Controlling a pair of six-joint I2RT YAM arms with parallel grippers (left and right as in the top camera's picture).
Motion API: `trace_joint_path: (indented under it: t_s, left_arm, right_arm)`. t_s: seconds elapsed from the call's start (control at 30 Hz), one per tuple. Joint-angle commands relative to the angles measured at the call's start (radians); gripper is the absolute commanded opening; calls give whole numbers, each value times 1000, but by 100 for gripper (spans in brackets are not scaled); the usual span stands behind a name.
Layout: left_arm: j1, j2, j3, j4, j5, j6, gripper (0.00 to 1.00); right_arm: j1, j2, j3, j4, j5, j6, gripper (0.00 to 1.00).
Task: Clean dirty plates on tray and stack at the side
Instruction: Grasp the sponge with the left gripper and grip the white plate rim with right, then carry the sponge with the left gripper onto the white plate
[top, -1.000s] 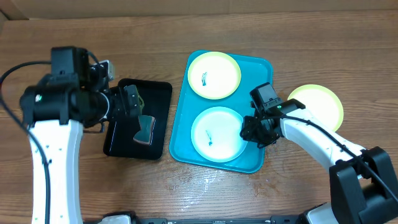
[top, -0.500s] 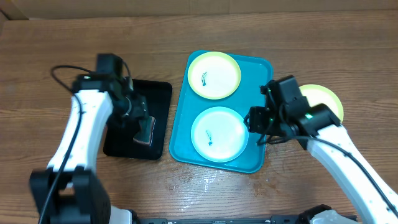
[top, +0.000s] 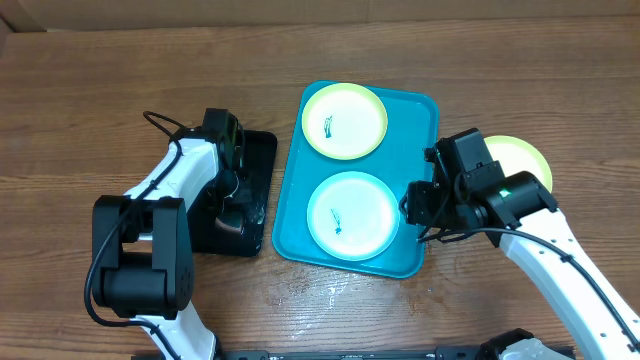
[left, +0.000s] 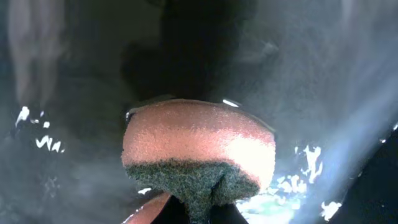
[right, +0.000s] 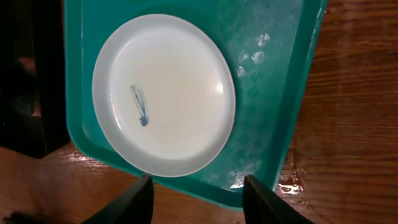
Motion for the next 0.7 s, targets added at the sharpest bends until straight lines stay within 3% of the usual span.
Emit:
trace_joint_path:
  t_s: [0.0,0.23,0.37,0.53,0.67]
  left_arm:
    - [-9,43,5,-14,24,1,4]
    - [-9,-13,111,-131,35,1,4]
    - [-9,-58,198,-212,51,2,4]
    - [-9,-128,308,-294,108,3,4]
    - [-11,-175,362,-317,237,30,4]
  right_arm:
    - [-7,37,-13,5,95,90,48]
    - [-30,173,-13,61,146,142,56]
    - [-68,273,-13,113,132,132,56]
    - [-92,358,-13,217,-114,-124,56]
    - [-80,415,-13,245,-107,-148,56]
